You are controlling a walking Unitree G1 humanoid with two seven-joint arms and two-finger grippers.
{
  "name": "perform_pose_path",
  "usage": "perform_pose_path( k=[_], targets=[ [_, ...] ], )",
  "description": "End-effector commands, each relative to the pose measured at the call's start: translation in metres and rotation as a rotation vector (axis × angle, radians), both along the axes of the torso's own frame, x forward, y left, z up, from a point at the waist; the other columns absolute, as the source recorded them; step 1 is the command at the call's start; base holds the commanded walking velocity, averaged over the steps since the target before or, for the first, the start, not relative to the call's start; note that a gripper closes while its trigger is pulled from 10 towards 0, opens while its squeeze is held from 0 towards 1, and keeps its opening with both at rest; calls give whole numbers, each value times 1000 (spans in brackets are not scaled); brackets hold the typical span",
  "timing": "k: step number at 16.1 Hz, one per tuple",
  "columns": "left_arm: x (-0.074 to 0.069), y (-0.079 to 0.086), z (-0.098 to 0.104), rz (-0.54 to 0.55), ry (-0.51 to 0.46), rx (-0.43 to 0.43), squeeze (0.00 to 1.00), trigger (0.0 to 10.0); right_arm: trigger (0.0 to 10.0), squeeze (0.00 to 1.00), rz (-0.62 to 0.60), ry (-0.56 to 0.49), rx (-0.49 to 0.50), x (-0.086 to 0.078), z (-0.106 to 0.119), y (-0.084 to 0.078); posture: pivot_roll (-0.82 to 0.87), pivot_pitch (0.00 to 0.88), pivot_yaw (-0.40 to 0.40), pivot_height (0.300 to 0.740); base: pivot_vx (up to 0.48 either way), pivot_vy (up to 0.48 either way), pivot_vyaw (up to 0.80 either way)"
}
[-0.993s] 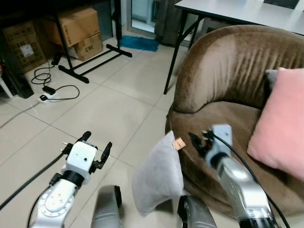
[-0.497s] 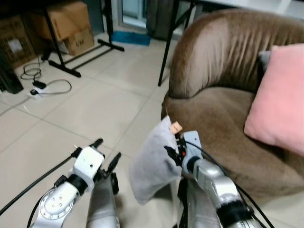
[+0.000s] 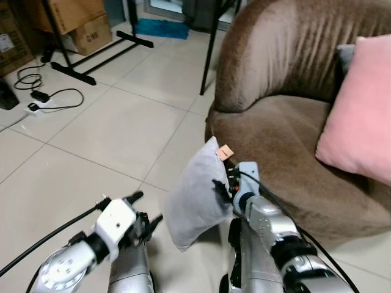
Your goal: Move the pillow to the sofa from floor
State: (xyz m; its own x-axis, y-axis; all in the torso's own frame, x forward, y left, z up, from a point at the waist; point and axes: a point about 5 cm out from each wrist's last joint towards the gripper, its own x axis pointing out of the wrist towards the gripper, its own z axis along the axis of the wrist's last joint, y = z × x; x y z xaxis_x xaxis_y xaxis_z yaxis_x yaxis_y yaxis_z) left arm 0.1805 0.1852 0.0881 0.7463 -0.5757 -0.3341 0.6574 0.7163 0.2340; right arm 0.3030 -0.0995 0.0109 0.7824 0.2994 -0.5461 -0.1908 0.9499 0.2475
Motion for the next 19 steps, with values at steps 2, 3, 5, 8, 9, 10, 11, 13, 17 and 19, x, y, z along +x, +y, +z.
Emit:
perform_pose_path(
  k=[2,3,5,8,9,10,11,13,17,19],
  targets=[
    [-8,-4,0,-62,46,-10,0,10000,10000,51,-42,65,46,-2,-8,7,119,151,-60,501,0,0,0],
    [-9,-3,1,-69,52,-7,0,10000,10000,0,-53,81,49,-4,-10,10,125,168,-58,501,0,0,0],
    [-14,-1,4,-85,64,-2,0,10000,10000,0,-49,101,32,-9,-15,16,140,196,-59,501,0,0,0],
    [-18,3,9,-100,78,16,0,10000,10000,0,-54,102,-50,-11,-20,17,165,227,-66,501,0,0,0],
    [-18,4,11,-103,80,22,0,10000,10000,0,-54,100,-91,-11,-21,16,172,235,-71,501,0,0,0],
    [-18,5,12,-101,80,25,0,10000,10000,0,-55,99,-99,-11,-20,16,173,237,-73,501,0,0,0],
    [-17,6,12,-101,80,27,0,10000,10000,0,-64,93,-99,-9,-19,16,172,237,-74,501,0,0,0],
    [-18,6,12,-103,84,28,0,10000,0,0,-73,82,-88,-7,-17,17,167,232,-75,501,0,0,0],
    [-16,1,12,-111,90,21,0,10000,0,0,52,58,-112,-11,-17,30,163,231,-70,501,0,0,0],
    [-16,-1,11,-114,92,13,0,10000,0,0,42,66,-58,-13,-18,33,158,232,-69,501,0,0,0]
  ],
)
